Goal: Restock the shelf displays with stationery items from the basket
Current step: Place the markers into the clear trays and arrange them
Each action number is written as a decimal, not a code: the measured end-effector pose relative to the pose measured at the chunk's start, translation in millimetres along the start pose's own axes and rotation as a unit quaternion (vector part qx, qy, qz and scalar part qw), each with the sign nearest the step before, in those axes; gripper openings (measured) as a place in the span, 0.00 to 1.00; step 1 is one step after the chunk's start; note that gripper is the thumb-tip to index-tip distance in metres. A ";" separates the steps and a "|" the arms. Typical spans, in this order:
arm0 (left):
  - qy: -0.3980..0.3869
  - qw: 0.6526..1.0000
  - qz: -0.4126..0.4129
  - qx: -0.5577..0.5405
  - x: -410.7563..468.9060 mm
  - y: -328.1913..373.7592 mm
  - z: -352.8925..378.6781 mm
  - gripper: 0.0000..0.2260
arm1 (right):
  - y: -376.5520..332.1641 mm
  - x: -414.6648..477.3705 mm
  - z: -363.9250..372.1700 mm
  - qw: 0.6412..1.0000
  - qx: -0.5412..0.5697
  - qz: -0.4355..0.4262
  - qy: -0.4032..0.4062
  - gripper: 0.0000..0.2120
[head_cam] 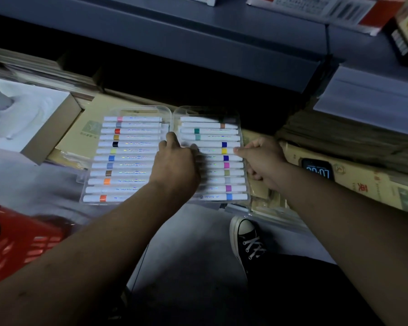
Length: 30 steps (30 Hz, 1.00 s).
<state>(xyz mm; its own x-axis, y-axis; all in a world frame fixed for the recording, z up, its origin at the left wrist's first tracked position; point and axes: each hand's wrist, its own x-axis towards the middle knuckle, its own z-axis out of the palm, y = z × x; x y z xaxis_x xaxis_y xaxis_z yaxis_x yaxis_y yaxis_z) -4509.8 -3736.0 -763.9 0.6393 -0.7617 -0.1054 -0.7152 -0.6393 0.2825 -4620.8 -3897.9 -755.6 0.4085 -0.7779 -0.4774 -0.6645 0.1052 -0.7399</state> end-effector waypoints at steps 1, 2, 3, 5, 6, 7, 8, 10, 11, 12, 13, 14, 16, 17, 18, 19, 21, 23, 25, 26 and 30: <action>-0.010 1.000 -0.004 -0.018 1.7 -1.1 0.9 0.15 | -0.6 -0.9 0.4 1.000 -0.003 0.000 0.002 0.09; -0.018 0.999 -0.017 -0.045 2.2 -1.1 0.9 0.15 | -0.6 -1.2 0.9 1.000 -0.005 -0.001 0.002 0.08; -0.019 0.995 -0.040 -0.086 2.6 -0.7 -0.9 0.16 | -0.2 -1.2 0.9 1.000 -0.003 -0.001 0.000 0.07; -0.006 0.978 -0.105 -0.180 1.6 1.6 -8.8 0.21 | 2.2 -0.4 -0.1 1.000 0.009 0.003 -0.005 0.05; 0.007 0.967 -0.132 -0.217 0.5 1.5 -12.6 0.23 | 3.2 0.1 -0.9 1.000 0.020 0.006 -0.009 0.04; 0.017 0.956 -0.150 -0.251 -0.1 0.7 -14.7 0.24 | 4.0 0.5 -2.0 0.999 0.030 0.008 -0.013 0.04; 0.022 0.947 -0.162 -0.278 -1.2 0.3 -16.4 0.23 | 4.5 0.9 -2.5 0.999 0.035 0.008 -0.017 0.03; 0.032 0.935 -0.166 -0.312 -3.4 1.2 -20.2 0.22 | 4.4 1.0 -2.3 0.999 0.030 0.007 -0.022 0.02; 0.037 0.928 -0.167 -0.330 -4.7 2.4 -22.2 0.21 | 3.7 1.0 -1.9 0.999 0.025 0.006 -0.023 0.01; 0.039 0.921 -0.171 -0.347 -6.1 3.0 -23.2 0.19 | 3.6 1.2 -1.1 0.999 0.020 0.005 -0.024 0.01; 0.042 0.914 -0.174 -0.364 -7.8 3.8 -23.8 0.18 | 3.2 1.6 -0.7 1.000 0.015 0.003 -0.024 0.01; 0.043 0.909 -0.177 -0.375 -8.8 4.0 -22.9 0.16 | 3.3 2.6 -0.2 1.000 0.010 0.000 -0.023 0.02; 0.052 0.904 -0.188 -0.381 -10.6 5.3 -21.6 0.14 | 3.3 4.2 0.9 1.000 -0.001 -0.003 -0.018 0.03; 0.060 0.909 -0.187 -0.368 -10.9 5.7 -20.5 0.15 | 3.4 4.6 1.1 1.000 -0.006 -0.004 -0.015 0.04; 0.068 0.918 -0.179 -0.347 -10.5 5.3 -18.5 0.16 | 3.7 4.9 1.3 1.000 -0.010 -0.006 -0.013 0.04; 0.071 0.925 -0.170 -0.331 -10.0 4.9 -17.1 0.19 | 3.7 4.7 1.4 1.000 -0.012 -0.007 -0.012 0.04; 0.055 0.927 -0.160 -0.334 -8.7 5.3 -16.1 0.26 | 3.9 3.7 1.7 1.000 -0.018 -0.011 -0.010 0.05; 0.027 0.923 -0.154 -0.351 -8.1 7.4 -16.4 0.30 | 4.1 3.0 1.4 0.999 -0.026 -0.017 -0.009 0.06; 0.019 0.927 -0.152 -0.341 -6.3 10.4 -16.0 0.30 | 4.1 2.9 1.4 0.999 -0.040 -0.028 -0.011 0.05; 0.028 0.929 -0.157 -0.334 -4.0 11.0 -15.0 0.28 | 4.4 3.1 1.4 0.998 -0.046 -0.034 -0.013 0.05; 0.095 0.909 -0.175 -0.366 6.5 11.9 -14.3 0.11 | 6.2 4.1 0.5 0.998 -0.051 -0.042 -0.023 0.04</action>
<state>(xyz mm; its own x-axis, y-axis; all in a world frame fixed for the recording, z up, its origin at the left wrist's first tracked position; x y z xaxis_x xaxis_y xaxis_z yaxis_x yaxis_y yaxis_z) -4510.1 -3747.1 -747.6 0.8783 -0.4492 -0.1635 -0.1241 -0.5446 0.8295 -4623.0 -3900.1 -762.4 0.4921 -0.7517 -0.4391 -0.6858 -0.0241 -0.7274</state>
